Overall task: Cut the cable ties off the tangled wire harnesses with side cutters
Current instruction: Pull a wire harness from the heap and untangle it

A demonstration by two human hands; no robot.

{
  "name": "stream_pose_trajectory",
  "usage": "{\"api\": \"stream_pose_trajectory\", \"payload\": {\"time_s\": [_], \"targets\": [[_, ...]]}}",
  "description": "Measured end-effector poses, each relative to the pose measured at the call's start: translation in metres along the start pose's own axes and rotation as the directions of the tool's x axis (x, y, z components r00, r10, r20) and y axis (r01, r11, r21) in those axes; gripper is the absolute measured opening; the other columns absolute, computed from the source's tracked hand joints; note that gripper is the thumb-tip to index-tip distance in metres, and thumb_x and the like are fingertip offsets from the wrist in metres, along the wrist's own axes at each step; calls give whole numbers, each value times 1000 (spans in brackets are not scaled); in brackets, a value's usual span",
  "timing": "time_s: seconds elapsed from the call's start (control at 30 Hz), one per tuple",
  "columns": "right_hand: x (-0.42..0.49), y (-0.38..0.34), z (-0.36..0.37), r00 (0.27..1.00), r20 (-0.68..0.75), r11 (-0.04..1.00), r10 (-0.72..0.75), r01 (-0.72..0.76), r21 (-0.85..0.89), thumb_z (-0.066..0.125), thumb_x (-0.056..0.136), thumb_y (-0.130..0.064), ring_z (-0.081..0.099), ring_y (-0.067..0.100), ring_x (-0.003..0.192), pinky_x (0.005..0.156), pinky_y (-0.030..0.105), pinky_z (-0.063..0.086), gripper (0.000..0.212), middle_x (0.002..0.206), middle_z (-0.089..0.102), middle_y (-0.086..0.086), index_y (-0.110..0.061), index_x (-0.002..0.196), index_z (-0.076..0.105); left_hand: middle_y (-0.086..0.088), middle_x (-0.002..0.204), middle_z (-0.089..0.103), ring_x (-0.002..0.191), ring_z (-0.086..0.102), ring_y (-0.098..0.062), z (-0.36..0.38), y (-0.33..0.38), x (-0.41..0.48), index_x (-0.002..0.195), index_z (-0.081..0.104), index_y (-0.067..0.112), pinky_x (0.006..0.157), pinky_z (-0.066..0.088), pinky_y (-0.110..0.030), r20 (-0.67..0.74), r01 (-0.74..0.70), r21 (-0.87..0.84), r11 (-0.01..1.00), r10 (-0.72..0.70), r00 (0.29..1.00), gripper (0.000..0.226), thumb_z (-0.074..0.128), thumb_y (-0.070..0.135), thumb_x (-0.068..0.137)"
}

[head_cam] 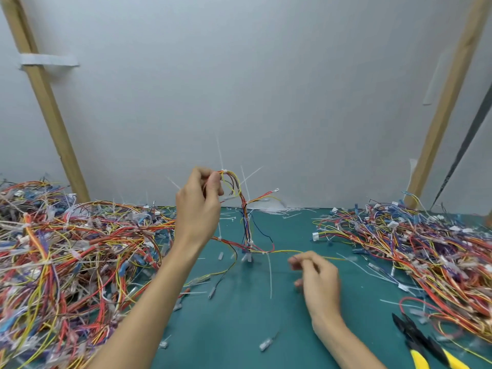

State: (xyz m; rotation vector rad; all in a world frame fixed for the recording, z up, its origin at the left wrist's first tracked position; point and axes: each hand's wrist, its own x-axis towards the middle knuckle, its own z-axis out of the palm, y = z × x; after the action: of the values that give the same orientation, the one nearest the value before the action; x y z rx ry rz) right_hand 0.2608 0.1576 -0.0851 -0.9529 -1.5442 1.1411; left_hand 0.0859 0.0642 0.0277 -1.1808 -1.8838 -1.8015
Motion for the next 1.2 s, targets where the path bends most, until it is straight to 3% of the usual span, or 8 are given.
{"api": "stream_pose_trajectory", "payload": {"time_s": [0.2, 0.5, 0.67, 0.77, 0.9, 1.0, 1.1, 1.2], "targets": [[10, -26, -11, 945, -222, 971, -240, 239, -33, 49, 76, -22, 50, 15, 51, 54, 28, 38, 21, 53, 57, -5, -22, 58, 59, 5, 66, 60, 62, 54, -5, -13, 1, 6, 83, 56, 15, 60, 38, -16, 190, -30, -23, 999, 34, 981, 19, 49, 16, 101], [31, -49, 35, 772, 635, 917, 14, 243, -316, 64, 90, -30, 50, 7, 124, 108, 29, 37, 45, 131, 55, -12, -33, 134, 52, -3, 68, 55, 65, 47, -15, -24, 1, 11, 86, 53, 6, 62, 35, -20, 174, -155, 28, 987, 148, 973, 26, 39, 18, 105], [34, -43, 42, 867, 485, 939, -114, 253, -231, 65, 91, -27, 66, 13, 77, 80, 28, 50, 5, 83, 72, 0, -22, 93, 65, -8, 98, 58, 89, 51, -24, -22, -3, 8, 103, 57, 7, 83, 41, -37, 3, -220, 251, 943, 226, 974, 10, 57, 15, 97], [43, -43, 29, 902, 414, 968, -127, 203, -145, 60, 95, -28, 63, 10, 61, 73, 32, 51, 20, 63, 66, -5, -19, 77, 63, -11, 94, 55, 83, 50, -24, -18, 3, -2, 102, 55, 5, 80, 38, -35, -118, -382, 399, 834, 460, 880, 16, 62, 15, 92], [49, -39, 17, 904, 424, 991, -52, 101, -93, 59, 96, -25, 61, 14, 60, 74, 42, 55, 21, 58, 61, -7, -17, 76, 62, 8, 54, 43, 51, 39, -14, -2, 9, -18, 70, 46, 21, 54, 31, -28, 338, -477, 168, 863, 404, 850, 24, 54, 28, 92], [51, -37, 14, 907, 422, 998, -17, 39, -44, 57, 97, -22, 61, 13, 61, 65, 31, 53, 20, 60, 60, -8, -17, 78, 63, 5, 73, 61, 73, 57, -20, 14, -5, -29, 80, 60, 19, 70, 46, -34, 739, -472, 305, 827, 107, 665, 17, 51, 26, 93], [54, -39, 11, 914, 404, 998, -23, 46, -46, 56, 98, -22, 59, 7, 55, 62, 25, 50, 19, 65, 60, -4, -14, 82, 64, -2, 107, 62, 103, 56, -22, 21, -23, -37, 106, 60, 18, 92, 43, -38, 821, -496, 424, 757, -90, 564, 18, 46, 27, 98], [57, -39, 10, 915, 403, 999, -20, 37, -35, 55, 98, -21, 59, 12, 55, 67, 35, 54, 19, 66, 58, -1, -9, 87, 65, 4, 80, 70, 70, 59, 0, 19, -32, -35, 91, 61, 20, 78, 48, -27, 857, -356, 358, 863, -153, 491, 19, 47, 29, 101]]}}
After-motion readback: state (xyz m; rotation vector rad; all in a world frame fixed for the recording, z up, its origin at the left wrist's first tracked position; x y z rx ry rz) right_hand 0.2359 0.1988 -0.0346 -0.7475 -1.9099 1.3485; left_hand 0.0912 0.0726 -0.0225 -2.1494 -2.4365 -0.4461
